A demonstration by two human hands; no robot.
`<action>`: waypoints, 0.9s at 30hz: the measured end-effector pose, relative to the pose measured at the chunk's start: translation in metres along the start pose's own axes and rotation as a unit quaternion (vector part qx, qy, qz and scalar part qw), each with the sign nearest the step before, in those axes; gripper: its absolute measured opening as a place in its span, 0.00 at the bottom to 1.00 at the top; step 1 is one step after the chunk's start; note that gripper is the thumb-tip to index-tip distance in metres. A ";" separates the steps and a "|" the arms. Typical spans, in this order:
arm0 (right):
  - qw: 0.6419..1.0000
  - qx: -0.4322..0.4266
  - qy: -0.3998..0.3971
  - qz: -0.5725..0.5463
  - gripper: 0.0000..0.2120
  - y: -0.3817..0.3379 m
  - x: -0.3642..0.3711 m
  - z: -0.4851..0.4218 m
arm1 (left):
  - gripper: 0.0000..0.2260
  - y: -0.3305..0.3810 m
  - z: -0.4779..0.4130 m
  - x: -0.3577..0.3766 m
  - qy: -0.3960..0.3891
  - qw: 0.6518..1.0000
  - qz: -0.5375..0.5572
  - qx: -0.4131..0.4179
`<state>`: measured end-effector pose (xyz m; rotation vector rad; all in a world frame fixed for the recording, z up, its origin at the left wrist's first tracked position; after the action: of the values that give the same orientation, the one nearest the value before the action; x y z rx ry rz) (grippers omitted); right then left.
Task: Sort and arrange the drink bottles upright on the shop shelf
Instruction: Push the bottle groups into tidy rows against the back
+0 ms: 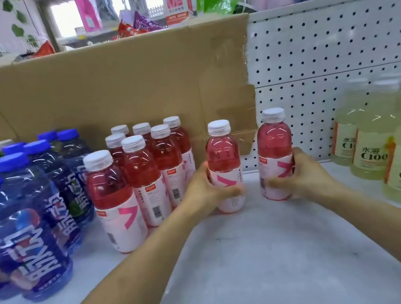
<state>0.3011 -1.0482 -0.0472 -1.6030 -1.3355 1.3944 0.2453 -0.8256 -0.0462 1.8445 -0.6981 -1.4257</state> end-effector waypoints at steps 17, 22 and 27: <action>0.999 -0.007 0.007 0.044 0.31 -0.002 0.062 -0.071 | 0.23 -0.006 -0.061 0.006 0.166 0.984 -0.061 0.015; 1.000 0.008 -0.020 0.021 0.31 -0.003 0.061 -0.069 | 0.30 0.004 -0.049 0.006 0.120 0.986 -0.112 -0.016; 0.990 -0.112 0.074 0.031 0.37 -0.023 0.046 -0.052 | 0.27 0.030 -0.002 -0.025 0.133 0.968 -0.189 0.102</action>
<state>0.3410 -0.9894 -0.0280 -1.8710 -1.4042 1.1673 0.2411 -0.8251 -0.0073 2.3746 -0.3816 -1.3316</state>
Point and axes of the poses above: each hand's wrist, its own z-axis away from the middle knuckle, its own x-axis out of the palm, y = z × x, the point moved 3 cm from there along -z, towards the middle knuckle, and after that the axes turned 11 degrees about -z, right-handed, at the moved point
